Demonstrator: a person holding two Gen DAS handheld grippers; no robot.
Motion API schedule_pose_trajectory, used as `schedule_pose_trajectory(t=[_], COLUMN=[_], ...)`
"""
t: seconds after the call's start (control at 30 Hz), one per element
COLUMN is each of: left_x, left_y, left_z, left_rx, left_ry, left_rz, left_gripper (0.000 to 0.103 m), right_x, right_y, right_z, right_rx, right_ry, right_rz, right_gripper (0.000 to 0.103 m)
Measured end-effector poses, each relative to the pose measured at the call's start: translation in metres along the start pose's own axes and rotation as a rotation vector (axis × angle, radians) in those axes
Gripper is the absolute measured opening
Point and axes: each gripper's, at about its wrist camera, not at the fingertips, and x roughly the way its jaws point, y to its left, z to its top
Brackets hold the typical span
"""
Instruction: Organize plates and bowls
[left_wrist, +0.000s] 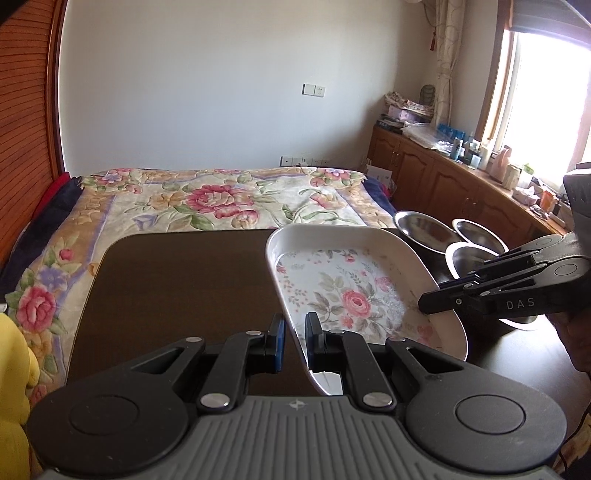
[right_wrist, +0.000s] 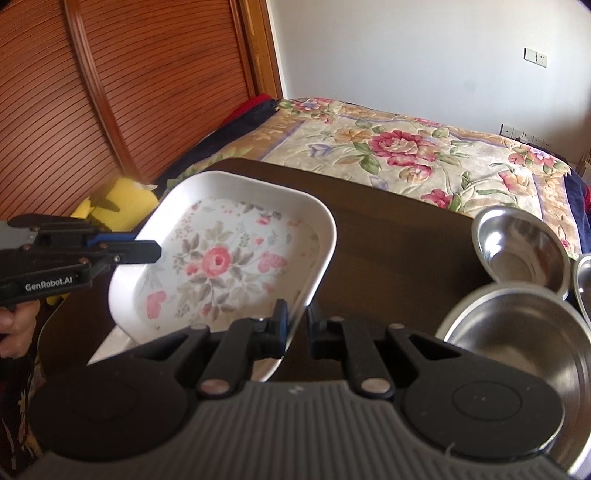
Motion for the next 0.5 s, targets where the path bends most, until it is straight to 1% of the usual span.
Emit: schedule_pose_trajectory(t=[0.27,0.5], left_x=[-0.025,-0.039], left_y=[-0.012,-0.016], left_z=[-0.031,-0.049], left_rx=[-0.019,-0.029], left_ry=[-0.006,-0.002], left_rz=[-0.005,-0.004], left_gripper=[0.012,0.012], right_x=[-0.017,-0.024], right_y=[0.016,0.027], right_z=[-0.022,-0.04], right_rx=[-0.011,-0.009], right_ry=[-0.015,-0.026], right_rz=[0.003,0.016], right_gripper=[0.013,0.013])
